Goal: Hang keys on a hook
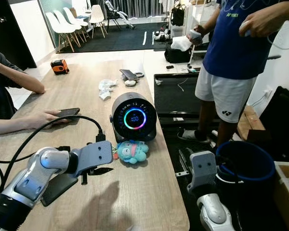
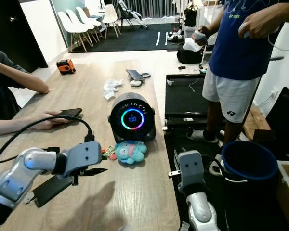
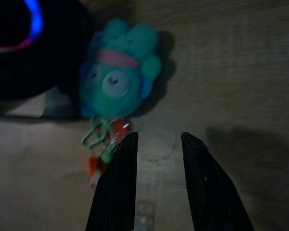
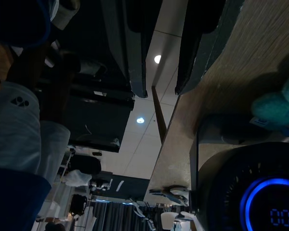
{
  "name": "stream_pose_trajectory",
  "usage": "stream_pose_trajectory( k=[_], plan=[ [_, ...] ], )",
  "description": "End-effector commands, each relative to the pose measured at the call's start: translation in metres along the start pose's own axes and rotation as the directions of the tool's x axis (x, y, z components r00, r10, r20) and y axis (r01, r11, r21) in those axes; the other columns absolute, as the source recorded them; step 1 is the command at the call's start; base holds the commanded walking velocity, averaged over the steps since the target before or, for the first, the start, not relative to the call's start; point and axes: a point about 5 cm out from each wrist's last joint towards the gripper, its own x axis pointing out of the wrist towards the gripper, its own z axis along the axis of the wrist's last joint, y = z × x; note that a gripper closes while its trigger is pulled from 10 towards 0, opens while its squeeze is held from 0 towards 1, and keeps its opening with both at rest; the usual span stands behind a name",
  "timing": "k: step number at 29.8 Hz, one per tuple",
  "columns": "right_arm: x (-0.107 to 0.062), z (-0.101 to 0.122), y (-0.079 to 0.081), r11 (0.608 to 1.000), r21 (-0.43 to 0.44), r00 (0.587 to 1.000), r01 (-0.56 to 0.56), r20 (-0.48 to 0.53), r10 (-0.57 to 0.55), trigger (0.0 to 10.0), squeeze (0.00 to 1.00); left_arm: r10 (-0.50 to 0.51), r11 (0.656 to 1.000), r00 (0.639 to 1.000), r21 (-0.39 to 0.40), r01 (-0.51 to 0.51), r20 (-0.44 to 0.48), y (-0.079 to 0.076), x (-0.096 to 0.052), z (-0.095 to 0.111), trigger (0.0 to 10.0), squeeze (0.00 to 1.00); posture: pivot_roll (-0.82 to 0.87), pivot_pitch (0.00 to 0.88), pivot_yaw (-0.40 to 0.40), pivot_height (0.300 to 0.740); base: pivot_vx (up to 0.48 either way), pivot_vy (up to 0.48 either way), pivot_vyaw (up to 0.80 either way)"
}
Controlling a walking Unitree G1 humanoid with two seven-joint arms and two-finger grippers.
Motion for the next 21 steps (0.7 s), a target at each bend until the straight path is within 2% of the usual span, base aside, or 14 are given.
stream_pose_trajectory(
  k=[1,3,5,8,9,11,13,15,18,19,20,21],
  plan=[
    [-0.004,0.000,0.000,1.000,0.006,1.000,0.016,0.000,-0.016,10.0,0.00,0.056,0.998,0.998,-0.021,-0.057,-0.042,0.002,-0.013,-0.006,10.0,0.00,0.00,0.125,0.153,0.740,0.000,0.000,0.00],
    [-0.006,0.000,0.000,1.000,0.007,1.000,0.022,-0.002,-0.022,10.0,0.00,0.092,0.994,0.995,-0.049,-0.094,-0.038,-0.004,-0.018,-0.006,10.0,0.00,0.00,0.125,0.152,0.740,0.000,0.000,0.00],
    [-0.007,-0.001,-0.001,1.000,0.007,1.000,0.021,-0.005,-0.021,10.0,0.00,0.106,0.991,0.994,-0.073,-0.108,-0.029,-0.017,-0.021,-0.006,10.0,0.00,0.01,0.129,0.147,0.740,0.000,0.000,0.00],
    [-0.007,-0.001,0.000,1.000,0.007,1.000,0.017,-0.007,-0.017,10.0,0.00,0.110,0.990,0.994,-0.085,-0.112,-0.023,-0.024,-0.022,-0.006,10.0,0.00,0.01,0.130,0.146,0.740,0.000,0.000,0.00],
    [-0.006,-0.002,0.001,1.000,0.007,1.000,0.009,-0.008,-0.009,10.0,0.00,0.125,0.987,0.992,-0.096,-0.127,-0.020,-0.032,-0.023,-0.005,10.0,0.00,0.03,0.134,0.138,0.740,0.000,0.000,0.00],
    [-0.005,-0.001,0.003,1.000,0.009,1.000,-0.006,-0.006,0.006,10.0,0.00,0.164,0.979,0.986,-0.114,-0.167,-0.036,-0.042,-0.024,-0.006,10.0,0.00,0.04,0.139,0.133,0.740,0.000,0.000,0.00],
    [-0.004,-0.001,0.004,1.000,0.010,1.000,-0.013,-0.005,0.013,10.0,0.00,0.184,0.975,0.981,-0.118,-0.190,-0.059,-0.045,-0.026,-0.008,10.0,0.00,0.04,0.142,0.130,0.740,0.000,0.000,0.00],
    [-0.003,0.001,0.006,1.000,0.012,1.000,-0.024,-0.001,0.024,10.0,0.00,0.263,0.947,0.949,-0.143,-0.289,-0.174,-0.043,-0.036,-0.023,10.0,0.00,0.05,0.153,0.129,0.740,0.000,0.000,0.00],
    [-0.005,0.001,0.008,0.999,0.017,1.000,-0.030,-0.005,0.030,10.0,0.00,0.392,0.873,0.852,-0.154,-0.464,-0.346,-0.028,-0.055,-0.048,10.0,0.00,0.07,0.168,0.128,0.740,0.000,0.000,0.00],
    [-0.006,0.001,0.009,0.999,0.019,0.999,-0.032,-0.007,0.032,10.0,0.00,0.426,0.844,0.816,-0.153,-0.514,-0.390,-0.024,-0.061,-0.054,10.0,0.00,0.07,0.174,0.130,0.740,0.000,0.000,0.00],
    [-0.006,0.001,0.009,0.999,0.019,0.999,-0.032,-0.007,0.032,10.0,0.00,0.426,0.844,0.816,-0.153,-0.514,-0.390,-0.024,-0.061,-0.054,10.0,0.00,0.07,0.174,0.130,0.740,0.000,0.000,0.00],
    [-0.006,0.000,0.010,0.999,0.022,0.999,-0.035,-0.009,0.035,10.0,0.00,0.448,0.822,0.791,-0.157,-0.548,-0.418,-0.021,-0.065,-0.059,10.0,0.00,0.07,0.175,0.130,0.740,0.000,0.000,0.00]
  ],
)
